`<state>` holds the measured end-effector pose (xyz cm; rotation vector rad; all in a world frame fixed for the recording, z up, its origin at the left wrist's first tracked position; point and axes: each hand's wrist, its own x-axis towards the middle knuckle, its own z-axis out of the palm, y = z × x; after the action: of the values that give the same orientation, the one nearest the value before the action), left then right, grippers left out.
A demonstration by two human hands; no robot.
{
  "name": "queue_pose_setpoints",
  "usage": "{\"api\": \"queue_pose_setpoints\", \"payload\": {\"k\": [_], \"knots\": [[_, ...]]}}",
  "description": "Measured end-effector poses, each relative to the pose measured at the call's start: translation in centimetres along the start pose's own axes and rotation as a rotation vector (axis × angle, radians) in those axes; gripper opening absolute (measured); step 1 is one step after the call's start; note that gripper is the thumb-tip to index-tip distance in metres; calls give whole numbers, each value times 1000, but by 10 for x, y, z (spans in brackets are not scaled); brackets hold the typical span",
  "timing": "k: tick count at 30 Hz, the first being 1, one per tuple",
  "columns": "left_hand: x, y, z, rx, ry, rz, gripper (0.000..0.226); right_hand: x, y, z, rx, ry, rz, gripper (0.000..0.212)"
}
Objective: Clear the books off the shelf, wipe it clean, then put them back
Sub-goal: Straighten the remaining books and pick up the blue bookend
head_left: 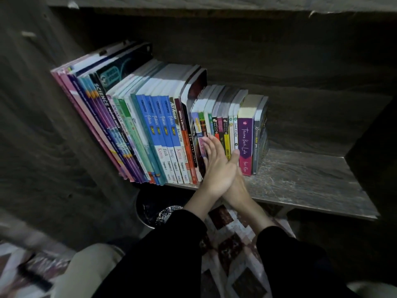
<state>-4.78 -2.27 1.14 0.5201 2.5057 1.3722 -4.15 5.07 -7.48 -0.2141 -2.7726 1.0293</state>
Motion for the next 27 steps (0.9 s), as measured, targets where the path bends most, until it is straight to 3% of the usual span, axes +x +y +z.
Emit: {"api": "queue_pose_setpoints", "payload": {"k": [3,5,9,12,16,22,27], "knots": [[-3,2,-4,-34,-27,-26,80,-5,7,-4,-33,-50,-55,60],[-11,-5,-8,-51,53,-9,71,-9,0,-16,69,-26,-11,45],[-45,-35,-16,-251,616,65,32,-21,-21,-19,135,90,23,31],[-53,-70,-37,-276,896,-55,38,-25,-43,6,159,21,16,44],[-44,-100,-72,-459,759,-350,74,-30,-84,47,513,-27,269,95],[-33,-105,-101,-612,648,-309,79,-44,-117,74,657,-76,341,99],[-24,-112,-106,-468,531,-322,90,-51,-117,102,455,-76,102,98]]}}
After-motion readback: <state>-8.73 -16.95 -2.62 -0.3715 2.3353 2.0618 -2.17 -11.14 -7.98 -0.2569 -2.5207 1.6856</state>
